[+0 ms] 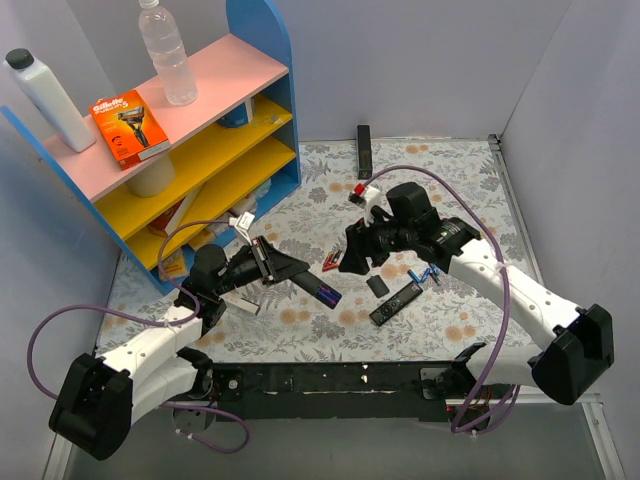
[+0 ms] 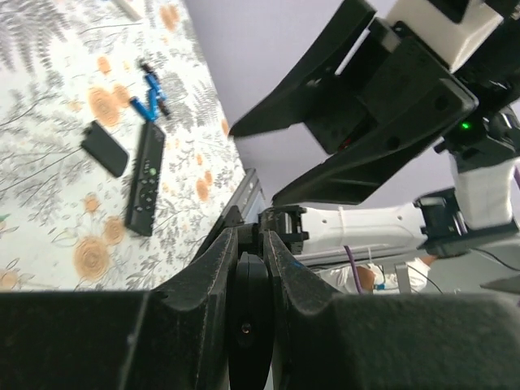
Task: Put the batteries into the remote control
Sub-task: Load the battery into the remote control, then pick up the battery cover at the center of the board.
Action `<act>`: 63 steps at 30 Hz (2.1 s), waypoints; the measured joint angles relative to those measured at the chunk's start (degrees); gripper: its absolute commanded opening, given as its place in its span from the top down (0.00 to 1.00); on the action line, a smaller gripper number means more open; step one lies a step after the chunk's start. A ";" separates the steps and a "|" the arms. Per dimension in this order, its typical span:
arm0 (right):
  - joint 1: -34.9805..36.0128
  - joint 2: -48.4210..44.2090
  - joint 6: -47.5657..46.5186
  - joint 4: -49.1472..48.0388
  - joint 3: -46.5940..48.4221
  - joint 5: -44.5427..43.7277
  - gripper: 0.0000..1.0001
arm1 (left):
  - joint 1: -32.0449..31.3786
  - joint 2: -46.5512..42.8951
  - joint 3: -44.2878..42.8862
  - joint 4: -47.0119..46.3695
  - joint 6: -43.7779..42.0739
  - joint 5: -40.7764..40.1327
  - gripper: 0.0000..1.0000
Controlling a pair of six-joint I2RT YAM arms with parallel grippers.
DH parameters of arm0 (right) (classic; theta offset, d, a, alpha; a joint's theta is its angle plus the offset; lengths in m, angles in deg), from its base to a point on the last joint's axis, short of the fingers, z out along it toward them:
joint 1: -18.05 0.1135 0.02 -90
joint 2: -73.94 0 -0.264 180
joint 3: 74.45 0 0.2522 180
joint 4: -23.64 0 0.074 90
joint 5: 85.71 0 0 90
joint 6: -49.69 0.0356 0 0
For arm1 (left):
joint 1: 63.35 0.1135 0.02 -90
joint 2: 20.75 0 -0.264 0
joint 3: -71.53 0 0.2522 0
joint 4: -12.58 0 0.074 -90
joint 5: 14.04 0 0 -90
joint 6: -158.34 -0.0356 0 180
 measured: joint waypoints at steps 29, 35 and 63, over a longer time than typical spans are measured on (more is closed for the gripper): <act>1.01 9.81 3.43 3.19 -13.97 -34.23 0.39 | -0.02 -0.48 -0.02 20.00 -1.62 -11.61 1.00; 1.86 12.57 3.78 2.19 -14.27 -34.86 0.42 | 0.02 -0.39 -0.02 19.98 -1.60 -11.56 1.00; 4.90 15.93 8.41 -0.59 -14.49 -43.65 0.59 | 0.07 0.31 -0.04 19.30 -0.92 -11.28 1.00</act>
